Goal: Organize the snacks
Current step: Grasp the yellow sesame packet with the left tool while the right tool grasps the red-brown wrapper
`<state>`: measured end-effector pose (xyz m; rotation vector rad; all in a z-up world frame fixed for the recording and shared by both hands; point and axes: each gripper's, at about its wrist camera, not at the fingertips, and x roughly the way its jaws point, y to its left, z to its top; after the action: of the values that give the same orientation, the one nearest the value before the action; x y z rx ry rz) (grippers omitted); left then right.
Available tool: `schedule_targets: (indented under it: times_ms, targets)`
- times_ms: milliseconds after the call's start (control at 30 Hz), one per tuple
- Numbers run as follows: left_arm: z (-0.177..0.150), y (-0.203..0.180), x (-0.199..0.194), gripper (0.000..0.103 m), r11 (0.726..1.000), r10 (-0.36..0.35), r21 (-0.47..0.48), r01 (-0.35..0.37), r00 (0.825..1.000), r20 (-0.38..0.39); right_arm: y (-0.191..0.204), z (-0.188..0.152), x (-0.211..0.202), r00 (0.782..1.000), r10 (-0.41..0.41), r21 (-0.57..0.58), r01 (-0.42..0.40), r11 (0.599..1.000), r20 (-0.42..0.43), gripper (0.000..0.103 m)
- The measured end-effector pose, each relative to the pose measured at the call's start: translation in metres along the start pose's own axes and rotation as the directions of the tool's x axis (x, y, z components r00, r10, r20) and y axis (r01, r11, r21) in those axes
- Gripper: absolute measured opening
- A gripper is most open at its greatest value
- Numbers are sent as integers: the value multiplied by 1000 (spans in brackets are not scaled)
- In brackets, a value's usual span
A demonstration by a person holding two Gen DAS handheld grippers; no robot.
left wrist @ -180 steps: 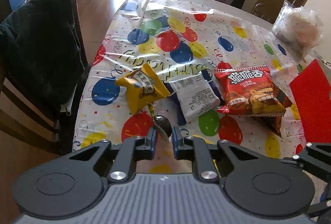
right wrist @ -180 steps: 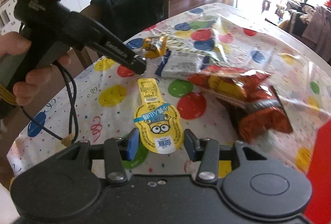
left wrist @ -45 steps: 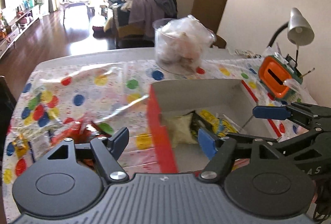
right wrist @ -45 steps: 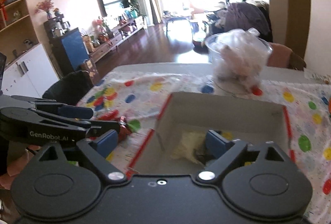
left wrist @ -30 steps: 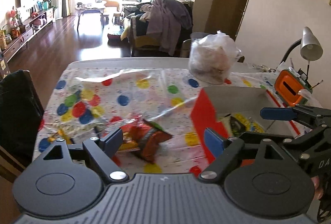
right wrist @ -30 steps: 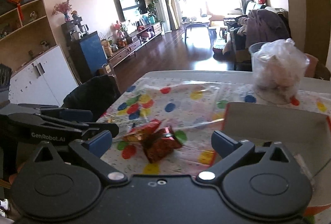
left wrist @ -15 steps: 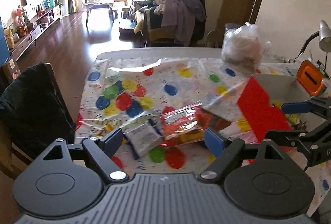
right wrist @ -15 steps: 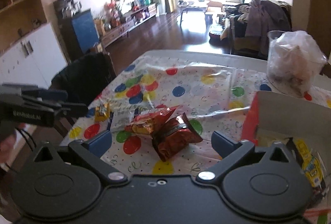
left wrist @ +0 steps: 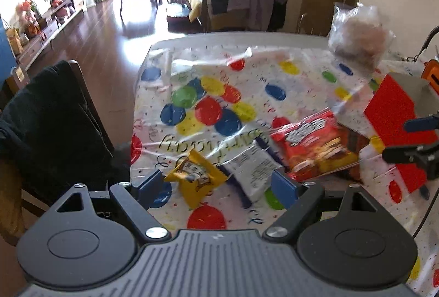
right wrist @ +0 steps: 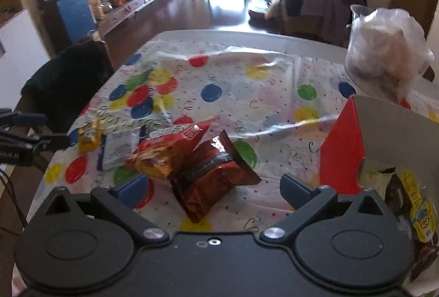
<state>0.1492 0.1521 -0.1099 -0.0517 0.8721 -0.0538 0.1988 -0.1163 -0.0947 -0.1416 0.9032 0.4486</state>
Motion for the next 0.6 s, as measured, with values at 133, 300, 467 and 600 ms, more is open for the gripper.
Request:
schedule_targets:
  times_ms: [133, 300, 467, 600]
  targets:
    - [2, 13, 16, 86, 1000, -5, 21, 6, 1000, -21, -2, 6, 18, 998, -45, 58, 47, 997, -36, 102]
    - [3, 23, 38, 86, 998, -13, 62, 18, 998, -68, -10, 11, 38, 992, -80, 149, 94, 984, -93, 100]
    - [6, 29, 53, 86, 992, -19, 124, 32, 994, -103, -10, 14, 54, 984, -128, 188, 149, 971, -120, 98]
    - [8, 31, 64, 86, 988, -26, 147, 44, 992, -124, -11, 15, 67, 981, -127, 226, 157, 961, -145, 96]
